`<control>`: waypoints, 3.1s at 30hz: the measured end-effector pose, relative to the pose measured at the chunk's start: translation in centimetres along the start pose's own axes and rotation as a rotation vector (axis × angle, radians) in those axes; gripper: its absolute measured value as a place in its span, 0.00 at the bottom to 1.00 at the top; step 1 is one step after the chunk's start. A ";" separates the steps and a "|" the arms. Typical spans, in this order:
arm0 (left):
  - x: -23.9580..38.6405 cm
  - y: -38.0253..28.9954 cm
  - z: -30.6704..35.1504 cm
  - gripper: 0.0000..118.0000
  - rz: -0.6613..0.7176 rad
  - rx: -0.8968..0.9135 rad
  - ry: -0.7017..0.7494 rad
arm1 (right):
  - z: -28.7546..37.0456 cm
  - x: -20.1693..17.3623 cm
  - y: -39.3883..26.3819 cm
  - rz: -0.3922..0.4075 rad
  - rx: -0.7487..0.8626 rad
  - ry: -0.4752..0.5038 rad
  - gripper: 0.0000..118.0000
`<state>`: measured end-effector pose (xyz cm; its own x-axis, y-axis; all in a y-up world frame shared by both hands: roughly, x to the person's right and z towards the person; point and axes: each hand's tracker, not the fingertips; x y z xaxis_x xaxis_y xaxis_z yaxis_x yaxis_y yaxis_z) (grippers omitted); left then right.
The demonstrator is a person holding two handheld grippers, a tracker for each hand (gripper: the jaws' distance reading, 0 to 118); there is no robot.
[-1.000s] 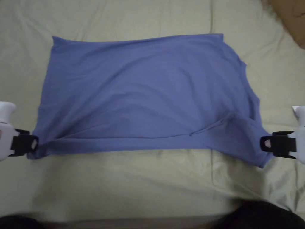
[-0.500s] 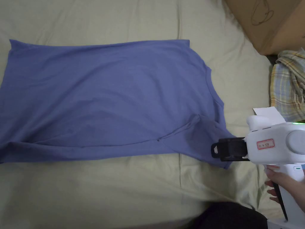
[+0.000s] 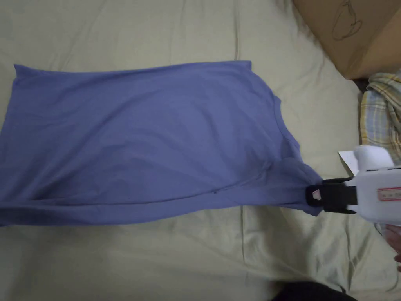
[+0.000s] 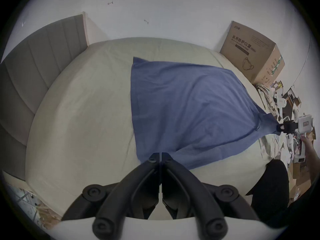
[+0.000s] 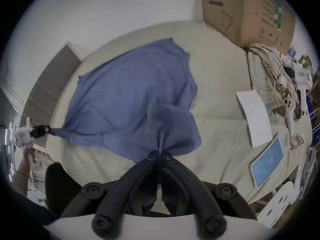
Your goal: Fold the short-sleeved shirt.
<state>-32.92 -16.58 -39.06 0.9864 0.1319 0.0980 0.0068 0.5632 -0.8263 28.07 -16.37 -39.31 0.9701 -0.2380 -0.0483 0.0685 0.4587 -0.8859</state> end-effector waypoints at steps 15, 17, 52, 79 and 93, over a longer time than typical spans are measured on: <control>-4.9 14.3 -12.9 0.00 0.066 -0.056 0.049 | -11.9 -0.2 20.8 -0.031 -0.103 -0.100 0.03; -5.3 14.5 -15.1 0.00 0.102 -0.094 0.054 | -14.8 0.2 21.3 -0.064 -0.126 -0.116 0.03; -4.2 6.4 -10.6 0.99 0.274 -0.192 0.041 | -5.7 -4.2 7.0 0.056 0.088 0.000 0.00; -0.8 7.7 -8.6 0.02 0.056 -0.092 0.040 | -7.2 0.7 8.5 -0.092 0.055 0.009 0.25; -1.6 7.2 -10.2 0.02 0.098 -0.143 0.023 | -14.5 4.2 11.7 -0.203 -0.071 -0.057 0.53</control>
<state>-32.77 -21.10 -50.81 0.9870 0.1606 0.0013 -0.0681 0.4261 -0.9021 29.60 -24.42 -56.56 0.9499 -0.2695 0.1585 0.2487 0.3444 -0.9053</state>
